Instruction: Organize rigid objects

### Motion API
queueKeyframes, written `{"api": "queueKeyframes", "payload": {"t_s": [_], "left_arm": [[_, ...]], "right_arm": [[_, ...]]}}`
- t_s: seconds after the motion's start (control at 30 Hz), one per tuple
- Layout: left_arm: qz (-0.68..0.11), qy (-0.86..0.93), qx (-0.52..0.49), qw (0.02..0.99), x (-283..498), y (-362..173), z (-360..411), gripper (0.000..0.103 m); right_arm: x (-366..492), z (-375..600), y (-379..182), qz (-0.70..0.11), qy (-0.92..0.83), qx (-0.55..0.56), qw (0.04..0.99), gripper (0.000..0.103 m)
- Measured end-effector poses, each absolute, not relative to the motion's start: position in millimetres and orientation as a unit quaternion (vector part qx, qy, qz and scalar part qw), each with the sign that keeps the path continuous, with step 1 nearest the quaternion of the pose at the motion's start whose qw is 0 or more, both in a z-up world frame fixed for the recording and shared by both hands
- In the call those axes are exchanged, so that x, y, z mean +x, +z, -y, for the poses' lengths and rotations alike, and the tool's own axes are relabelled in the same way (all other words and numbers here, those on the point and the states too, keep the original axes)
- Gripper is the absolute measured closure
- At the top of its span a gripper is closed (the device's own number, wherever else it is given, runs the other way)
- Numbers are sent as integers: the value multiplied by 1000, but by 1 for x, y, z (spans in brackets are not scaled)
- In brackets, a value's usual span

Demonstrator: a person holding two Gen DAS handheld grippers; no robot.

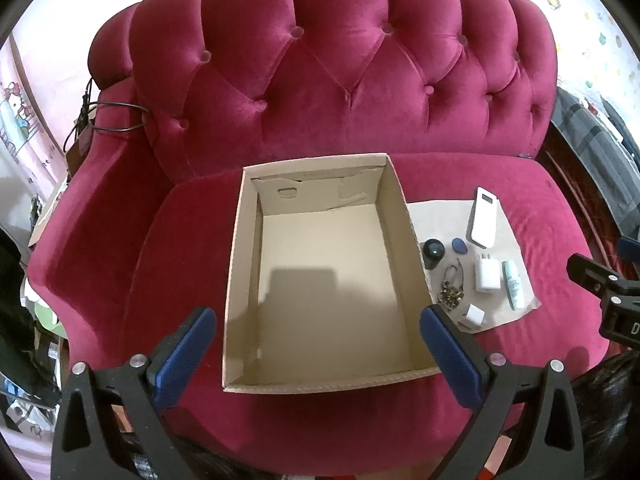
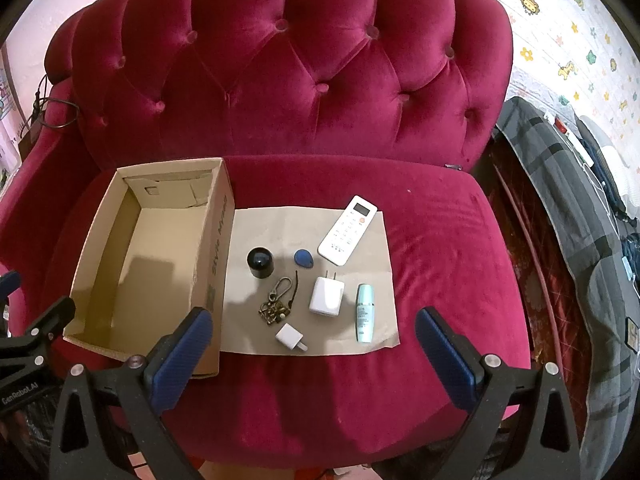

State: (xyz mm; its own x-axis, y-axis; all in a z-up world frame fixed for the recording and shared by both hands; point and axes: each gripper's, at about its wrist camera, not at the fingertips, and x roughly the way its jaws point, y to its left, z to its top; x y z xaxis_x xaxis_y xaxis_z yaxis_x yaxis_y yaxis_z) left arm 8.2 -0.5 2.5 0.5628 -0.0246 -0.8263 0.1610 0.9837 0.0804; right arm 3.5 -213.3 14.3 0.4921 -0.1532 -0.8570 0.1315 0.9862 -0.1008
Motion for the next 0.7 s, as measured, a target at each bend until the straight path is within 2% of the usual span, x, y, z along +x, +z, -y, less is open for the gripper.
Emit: {"api": "queueKeyframes", "payload": {"t_s": [0.4, 0.7], "left_arm": [[-462, -52, 72, 882, 30, 0, -19, 0], [-478, -46, 74, 874, 74, -25, -49, 0]], "right_arm": [[14, 211, 11, -481, -81, -18, 873, 0], [30, 217, -13, -494, -84, -16, 865, 0]]}}
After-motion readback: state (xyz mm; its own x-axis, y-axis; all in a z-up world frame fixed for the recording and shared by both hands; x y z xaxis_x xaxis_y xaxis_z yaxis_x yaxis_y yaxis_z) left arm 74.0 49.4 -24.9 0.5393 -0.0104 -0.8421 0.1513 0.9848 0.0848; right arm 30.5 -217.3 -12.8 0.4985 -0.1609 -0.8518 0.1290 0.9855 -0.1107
